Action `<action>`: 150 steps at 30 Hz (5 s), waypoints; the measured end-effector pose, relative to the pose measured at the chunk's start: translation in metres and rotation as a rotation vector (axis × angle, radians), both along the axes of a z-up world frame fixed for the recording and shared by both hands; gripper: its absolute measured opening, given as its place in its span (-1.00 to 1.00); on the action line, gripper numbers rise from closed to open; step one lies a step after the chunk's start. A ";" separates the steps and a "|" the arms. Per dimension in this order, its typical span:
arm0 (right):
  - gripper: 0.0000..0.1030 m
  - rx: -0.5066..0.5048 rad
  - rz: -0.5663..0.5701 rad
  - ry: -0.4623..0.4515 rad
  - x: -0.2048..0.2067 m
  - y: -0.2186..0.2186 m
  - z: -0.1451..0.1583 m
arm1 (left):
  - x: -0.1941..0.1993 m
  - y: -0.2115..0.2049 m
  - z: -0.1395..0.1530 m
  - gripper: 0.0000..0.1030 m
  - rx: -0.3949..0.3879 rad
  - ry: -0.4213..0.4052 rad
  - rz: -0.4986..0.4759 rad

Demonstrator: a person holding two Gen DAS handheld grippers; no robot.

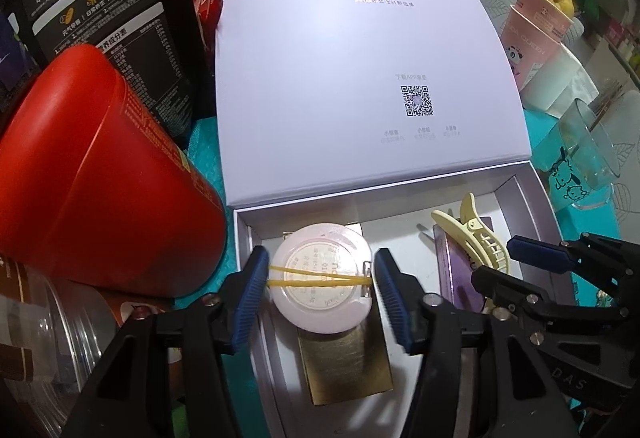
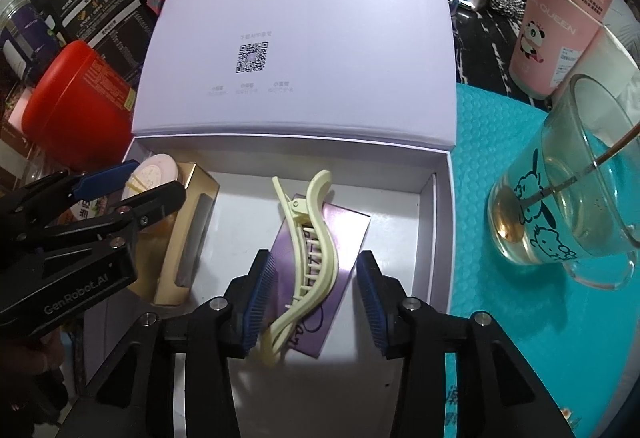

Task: Organize rigid objects
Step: 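Lower both items into the box and open both tools, then move both tools back over the remaining pile of items, then grasp the black polka-dot scrunchie with the right tool, then grasp the beige marbled claw clip with the left tool while the right tool holds the scrunchie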

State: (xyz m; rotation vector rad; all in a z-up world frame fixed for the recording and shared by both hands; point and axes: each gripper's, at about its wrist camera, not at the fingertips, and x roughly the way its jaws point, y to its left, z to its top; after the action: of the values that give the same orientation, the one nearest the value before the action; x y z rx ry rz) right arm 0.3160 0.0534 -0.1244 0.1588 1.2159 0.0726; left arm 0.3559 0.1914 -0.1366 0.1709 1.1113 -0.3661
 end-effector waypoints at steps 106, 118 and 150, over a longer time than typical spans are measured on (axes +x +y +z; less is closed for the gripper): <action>0.15 -0.013 -0.228 -0.157 -0.331 -0.189 0.132 | -0.282 -0.192 0.107 0.98 -0.040 -0.043 -0.188; 0.15 0.029 -0.175 -0.097 -0.329 -0.223 0.082 | -0.286 -0.226 0.062 0.98 0.029 -0.002 -0.154; -0.71 0.131 0.111 -0.083 -0.274 -0.235 0.011 | -0.264 -0.231 0.014 0.98 0.012 0.047 0.013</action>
State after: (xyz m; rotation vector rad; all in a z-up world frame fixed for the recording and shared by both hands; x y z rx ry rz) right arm 0.0421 -0.1821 -0.1135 0.2007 1.1369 0.2534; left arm 0.0920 -0.0393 -0.1222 0.1663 1.1606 -0.3532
